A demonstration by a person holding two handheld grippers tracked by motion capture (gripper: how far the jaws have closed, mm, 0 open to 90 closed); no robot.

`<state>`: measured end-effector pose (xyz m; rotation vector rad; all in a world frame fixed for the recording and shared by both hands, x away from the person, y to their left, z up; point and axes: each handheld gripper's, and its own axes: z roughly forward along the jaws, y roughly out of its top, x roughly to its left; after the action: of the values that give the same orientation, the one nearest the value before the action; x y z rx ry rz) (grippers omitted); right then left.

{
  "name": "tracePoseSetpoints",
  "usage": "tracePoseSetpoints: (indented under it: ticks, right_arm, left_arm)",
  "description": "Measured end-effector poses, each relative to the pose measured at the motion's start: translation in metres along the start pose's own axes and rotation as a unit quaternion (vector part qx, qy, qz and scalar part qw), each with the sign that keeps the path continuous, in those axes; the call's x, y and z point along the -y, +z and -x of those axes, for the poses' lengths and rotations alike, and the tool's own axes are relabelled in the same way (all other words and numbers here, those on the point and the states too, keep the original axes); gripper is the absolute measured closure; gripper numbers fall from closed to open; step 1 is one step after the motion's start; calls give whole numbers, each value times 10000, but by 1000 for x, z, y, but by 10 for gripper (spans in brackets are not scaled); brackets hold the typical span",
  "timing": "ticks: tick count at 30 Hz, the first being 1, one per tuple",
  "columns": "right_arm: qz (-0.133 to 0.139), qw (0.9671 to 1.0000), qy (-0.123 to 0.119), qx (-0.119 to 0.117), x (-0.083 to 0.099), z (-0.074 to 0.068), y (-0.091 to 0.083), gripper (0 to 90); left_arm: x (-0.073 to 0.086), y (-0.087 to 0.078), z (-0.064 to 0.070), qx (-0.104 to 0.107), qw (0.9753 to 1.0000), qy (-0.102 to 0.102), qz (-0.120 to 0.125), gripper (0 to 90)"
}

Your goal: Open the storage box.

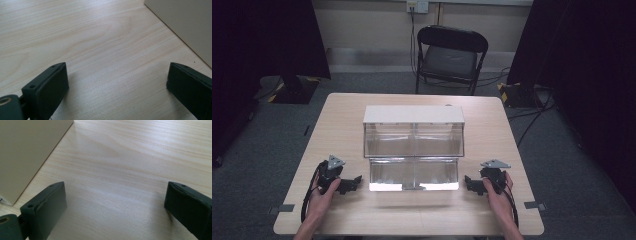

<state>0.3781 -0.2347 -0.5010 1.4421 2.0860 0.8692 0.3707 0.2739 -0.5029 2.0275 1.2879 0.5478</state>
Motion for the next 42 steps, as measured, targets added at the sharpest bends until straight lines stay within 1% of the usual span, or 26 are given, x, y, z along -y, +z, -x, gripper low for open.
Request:
tracePoseSetpoints:
  ticks: [3, 5, 6, 7, 8, 9, 10, 11, 13, 14, 16, 17, 18, 19, 20, 23, 26, 28, 29, 31, 33, 37, 39, 40, 41, 42]
  right_arm:
    - [0, 10000, 0, 0, 0, 0, 0, 32]
    - [-1, 10000, 3, 0, 0, 0, 0, 32]
    - [0, 10000, 2, -1, 0, 0, 0, 32]
    - [0, 10000, 3, 0, 0, 0, 0, 32]
    - [0, 10000, -1, 0, 0, 0, 0, 32]
    - [-1, 10000, 2, 0, 0, 0, 0, 32]
    - [0, 10000, -2, 0, 0, 0, 0, 32]
    - [-1, 10000, 0, 0, 0, 0, 0, 33]
    - [0, 10000, 0, -1, 0, 0, 0, 32]
    - [0, 10000, -1, -1, 0, 0, 0, 32]
    - [-1, 10000, 2, 0, 0, 0, 0, 32]
    - [-1, 10000, 2, 0, 0, 0, 0, 32]
    - [0, 10000, -1, 0, 0, 0, 0, 32]
    - [-1, 10000, 2, -1, 0, 0, 0, 32]
    - [0, 10000, 2, -1, 0, 0, 0, 32]
    - [-1, 10000, -1, 0, 0, 0, 0, 32]
    - [0, 10000, 0, 0, 0, 0, 0, 32]
    - [0, 10000, -1, 0, 0, 0, 0, 32]
    - [-1, 10000, 1, 0, 0, 0, 0, 32]
    - [0, 10000, 0, -2, 0, 0, 0, 32]
    - [-1, 10000, 2, -1, 0, 0, 0, 32]
    - [1, 10000, 1, -1, 0, 0, 0, 32]
    - [0, 10000, 3, -1, 0, 0, 0, 32]
    - [0, 10000, 3, -1, 0, 0, 0, 32]
    - [-1, 10000, 4, -1, 0, 0, 0, 32]
    - [0, 10000, 4, -2, 0, 0, 0, 32]
  left_arm:
    - [0, -1, 0, -15, 10000, 11, 9, 35]
    - [2, -2, 2, -63, 9999, -91, 43, 55]
    - [2, -3, 3, -70, 9999, -82, 76, 79]
    - [3, -5, 4, -51, 9999, -7, 103, 104]
    - [4, -6, 6, -43, 9999, -29, 135, 142]
    - [4, -7, 8, -85, 9998, 19, 154, 160]
    - [5, -7, 9, -67, 9998, 39, 190, 161]
    - [5, -7, 10, -13, 9998, 34, 189, 161]
    - [5, -7, 10, 82, 9997, 123, 201, 160]
    - [5, -8, 10, 78, 9996, 201, 185, 160]
    - [6, -10, 12, 254, 9992, 191, 249, 160]
    - [6, -10, 12, 254, 9992, 191, 249, 161]
    - [6, -12, 13, 254, 9989, 256, 293, 161]
    - [7, -16, 15, 257, 9984, 306, 408, 171]
    - [7, -19, 15, 320, 9980, 318, 450, 174]
    - [8, -28, 18, 558, 9964, 268, 582, 168]
    - [9, -36, 19, 664, 9954, 223, 661, 164]
    - [12, -41, 20, 792, 9944, 146, 690, 164]
    - [14, -42, 21, 867, 9938, 144, 683, 164]
    - [17, -45, 24, 930, 9937, 184, 591, 164]
    - [19, -49, 26, 978, 9930, 251, 616, 165]
    - [20, -55, 29, 1134, 9906, 208, 735, 165]
    - [19, -55, 30, 1126, 9906, 213, 744, 165]
    - [18, -55, 32, 1152, 9902, 245, 757, 165]
    - [17, -55, 35, 1193, 9895, 339, 742, 167]
    - [17, -54, 37, 1237, 9889, 359, 747, 167]
